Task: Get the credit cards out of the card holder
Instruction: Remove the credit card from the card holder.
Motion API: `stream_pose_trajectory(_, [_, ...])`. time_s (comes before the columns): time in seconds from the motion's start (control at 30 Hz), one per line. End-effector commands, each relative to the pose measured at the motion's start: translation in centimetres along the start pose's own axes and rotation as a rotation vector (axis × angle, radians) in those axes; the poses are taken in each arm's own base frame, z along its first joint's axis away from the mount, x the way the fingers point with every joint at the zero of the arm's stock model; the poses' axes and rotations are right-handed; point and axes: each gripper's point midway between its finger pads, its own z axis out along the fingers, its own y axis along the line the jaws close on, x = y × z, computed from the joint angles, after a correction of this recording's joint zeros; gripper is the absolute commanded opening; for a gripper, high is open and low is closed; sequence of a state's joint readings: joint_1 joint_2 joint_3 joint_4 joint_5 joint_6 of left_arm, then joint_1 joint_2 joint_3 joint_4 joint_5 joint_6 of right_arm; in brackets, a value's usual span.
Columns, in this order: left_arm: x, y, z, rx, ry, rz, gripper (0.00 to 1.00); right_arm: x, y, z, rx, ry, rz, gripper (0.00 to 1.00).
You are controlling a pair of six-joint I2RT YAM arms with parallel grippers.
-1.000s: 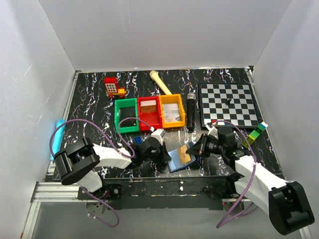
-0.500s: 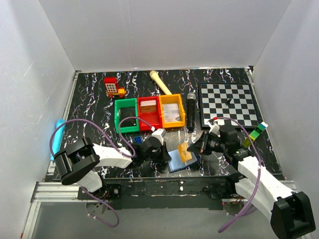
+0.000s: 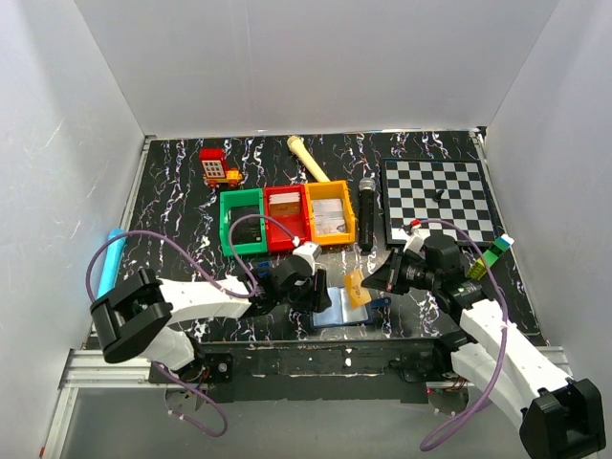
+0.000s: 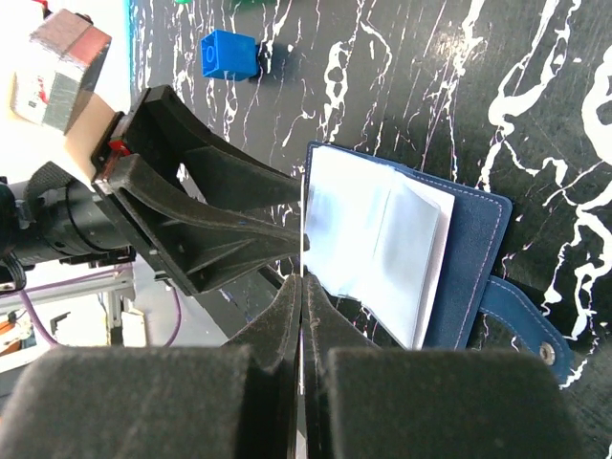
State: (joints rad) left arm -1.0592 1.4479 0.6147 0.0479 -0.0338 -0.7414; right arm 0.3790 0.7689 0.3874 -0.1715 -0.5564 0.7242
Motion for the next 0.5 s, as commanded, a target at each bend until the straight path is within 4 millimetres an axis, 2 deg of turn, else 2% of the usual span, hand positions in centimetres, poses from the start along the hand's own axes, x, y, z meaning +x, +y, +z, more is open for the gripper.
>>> stream_pose_trajectory(0.0, [-3.0, -0.9, -2.6, -0.015, -0.076, 0.028, 0.53, -1.6, 1.5, -1.0, -0.009, -0.044, -0.074, 0.01])
stream_pose_trajectory(0.03, [-3.5, -1.2, -3.2, -0.008, -0.097, 0.022, 0.71, -1.7, 1.6, -1.1, -0.003, -0.047, -0.084, 0.01])
stream_pose_trajectory(0.17, [-5.3, -2.1, -5.2, 0.012, -0.159, 0.019, 0.74, -1.9, 1.9, -1.8, 0.013, -0.048, -0.126, 0.01])
stream_pose_trajectory(0.23, [-6.6, -2.6, -6.8, 0.025, -0.214, 0.010, 0.83, -1.9, 2.5, -2.2, 0.006, -0.041, -0.156, 0.01])
stream_pose_trajectory(0.27, [-7.3, -2.6, -7.7, 0.030, -0.252, 0.003, 0.94, -1.9, 2.8, -2.4, -0.005, -0.037, -0.169, 0.01])
stream_pose_trajectory(0.3, [-8.0, -2.5, -8.6, 0.036, -0.304, -0.006, 0.98, -1.9, 3.4, -2.7, -0.023, -0.031, -0.189, 0.01])
stream_pose_trajectory(0.47, [-11.4, -3.9, -13.9, 0.218, -0.496, 0.033, 0.98, -0.7, 5.7, -3.7, -0.110, 0.072, -0.270, 0.01])
